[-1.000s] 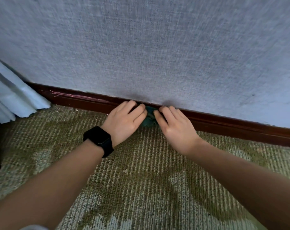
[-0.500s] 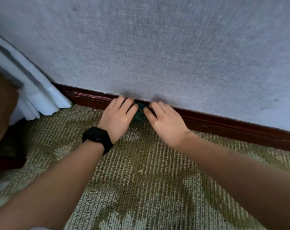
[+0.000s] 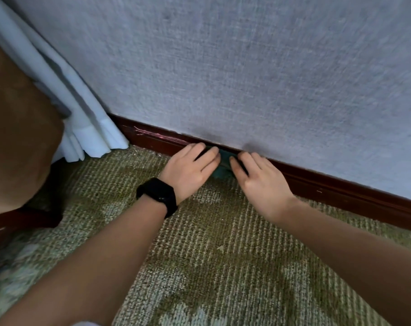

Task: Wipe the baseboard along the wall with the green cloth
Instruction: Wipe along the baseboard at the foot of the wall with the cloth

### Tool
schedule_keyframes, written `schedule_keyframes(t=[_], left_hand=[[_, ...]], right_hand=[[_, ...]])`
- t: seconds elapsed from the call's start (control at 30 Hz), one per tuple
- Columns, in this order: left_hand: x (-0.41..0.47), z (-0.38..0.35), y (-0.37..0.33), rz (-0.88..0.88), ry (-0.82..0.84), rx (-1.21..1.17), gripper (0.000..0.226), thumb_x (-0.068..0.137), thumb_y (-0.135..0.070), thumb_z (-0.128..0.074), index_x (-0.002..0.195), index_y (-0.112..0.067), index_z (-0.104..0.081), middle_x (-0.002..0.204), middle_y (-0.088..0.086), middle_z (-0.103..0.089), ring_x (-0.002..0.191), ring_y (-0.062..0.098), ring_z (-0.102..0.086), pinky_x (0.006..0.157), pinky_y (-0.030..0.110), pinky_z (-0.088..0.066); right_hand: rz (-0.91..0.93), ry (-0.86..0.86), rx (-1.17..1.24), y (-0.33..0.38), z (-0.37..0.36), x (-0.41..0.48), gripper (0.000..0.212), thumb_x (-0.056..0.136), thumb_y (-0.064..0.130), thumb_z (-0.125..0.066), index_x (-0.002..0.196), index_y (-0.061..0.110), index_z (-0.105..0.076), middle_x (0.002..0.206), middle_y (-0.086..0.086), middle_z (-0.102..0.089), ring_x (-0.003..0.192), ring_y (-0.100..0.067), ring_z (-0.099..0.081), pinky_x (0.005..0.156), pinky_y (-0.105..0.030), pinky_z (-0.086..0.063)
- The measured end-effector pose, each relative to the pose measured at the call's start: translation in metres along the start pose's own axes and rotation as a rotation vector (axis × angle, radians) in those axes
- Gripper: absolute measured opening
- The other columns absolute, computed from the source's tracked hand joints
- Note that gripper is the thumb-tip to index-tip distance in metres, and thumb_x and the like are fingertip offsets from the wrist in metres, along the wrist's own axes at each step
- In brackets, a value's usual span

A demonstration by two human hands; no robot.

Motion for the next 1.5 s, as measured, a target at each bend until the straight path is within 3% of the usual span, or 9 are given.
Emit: schedule_keyframes(t=[0.1,0.2,0.4,0.63,0.8,1.07,1.3,1.37,1.5], left_hand=[[-0.017,0.002,0.021,0.04,0.058,0.044,0.031,0.084,-0.003,-0.044,0.095,0.0,-0.073,0.1,0.014,-0.071,0.078,0.028,-0.068,0.072,0.032,-0.054],[-0.024,0.007,0.031,0.102,0.109,0.075,0.034,0.083,-0.005,-0.042,0.095,0.0,-0.073,0.101,0.014,-0.07,0.079,0.029,-0.067,0.071,0.031,-0.052],[-0.031,0.013,0.026,0.137,0.118,0.119,0.037,0.082,-0.003,-0.041,0.106,0.001,-0.069,0.102,0.013,-0.07,0.081,0.028,-0.066,0.077,0.034,-0.05],[-0.044,0.017,0.055,0.077,0.194,0.203,0.039,0.085,-0.003,-0.037,0.107,0.0,-0.069,0.103,0.012,-0.07,0.081,0.027,-0.067,0.077,0.031,-0.053],[-0.05,0.016,0.06,0.168,0.226,0.192,0.041,0.082,-0.003,-0.036,0.108,0.002,-0.067,0.106,0.015,-0.069,0.079,0.028,-0.066,0.072,0.031,-0.054],[-0.065,0.016,0.083,0.179,0.276,0.262,0.039,0.086,-0.004,-0.036,0.11,0.001,-0.066,0.108,0.013,-0.068,0.077,0.026,-0.063,0.069,0.033,-0.045],[-0.079,0.018,0.111,0.47,0.31,0.188,0.03,0.07,0.011,-0.069,0.1,0.01,-0.066,0.105,0.026,-0.065,0.083,0.037,-0.064,0.077,0.039,-0.045],[-0.077,0.019,0.111,0.533,0.302,0.157,0.026,0.068,0.012,-0.07,0.093,0.011,-0.066,0.102,0.028,-0.066,0.081,0.038,-0.065,0.08,0.039,-0.036],[-0.071,0.019,0.108,0.636,0.291,0.094,0.018,0.072,0.01,-0.065,0.091,0.009,-0.066,0.102,0.027,-0.065,0.088,0.038,-0.063,0.08,0.038,-0.047]], right_hand=[[-0.003,-0.03,-0.037,0.016,0.002,0.024,0.04,0.076,0.002,-0.039,0.105,-0.006,-0.065,0.095,-0.017,-0.066,0.085,-0.03,-0.064,0.074,-0.031,-0.051],[-0.005,0.075,0.003,0.027,-0.004,0.043,0.047,0.086,-0.001,-0.044,0.133,-0.006,-0.038,0.129,-0.021,-0.043,0.119,-0.033,-0.04,0.101,-0.035,-0.033],[0.06,0.181,-0.037,0.027,-0.002,0.033,0.054,0.091,0.001,-0.041,0.141,-0.004,-0.022,0.138,-0.02,-0.031,0.127,-0.033,-0.028,0.108,-0.036,-0.022],[0.101,0.124,0.006,0.05,0.004,0.069,0.038,0.093,0.003,-0.036,0.131,-0.003,-0.042,0.128,-0.013,-0.042,0.119,-0.028,-0.038,0.099,-0.033,-0.032],[0.107,0.083,-0.063,0.059,0.004,0.076,0.037,0.087,0.009,-0.052,0.123,0.0,-0.054,0.121,-0.01,-0.052,0.112,-0.023,-0.049,0.094,-0.028,-0.04],[0.178,0.053,0.022,0.074,0.002,0.092,0.038,0.092,0.004,-0.035,0.128,-0.002,-0.046,0.13,-0.012,-0.045,0.119,-0.026,-0.043,0.097,-0.029,-0.036],[0.127,0.053,0.128,0.101,0.002,0.132,0.035,0.093,0.003,-0.035,0.124,-0.002,-0.051,0.131,-0.014,-0.042,0.121,-0.027,-0.037,0.1,-0.034,-0.03],[0.148,0.049,0.123,0.102,0.0,0.135,0.035,0.092,0.003,-0.035,0.123,-0.001,-0.052,0.13,-0.014,-0.042,0.121,-0.027,-0.037,0.099,-0.034,-0.03],[0.127,0.079,0.155,0.099,-0.001,0.133,0.036,0.094,0.003,-0.032,0.125,-0.002,-0.05,0.132,-0.014,-0.041,0.122,-0.028,-0.036,0.099,-0.034,-0.028]])
Point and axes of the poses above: each hand's wrist, its own x-axis towards the middle knuckle, its own z-axis out of the back of the hand, y = z × x, the point moved 4 cm from there along x, towards the middle knuckle
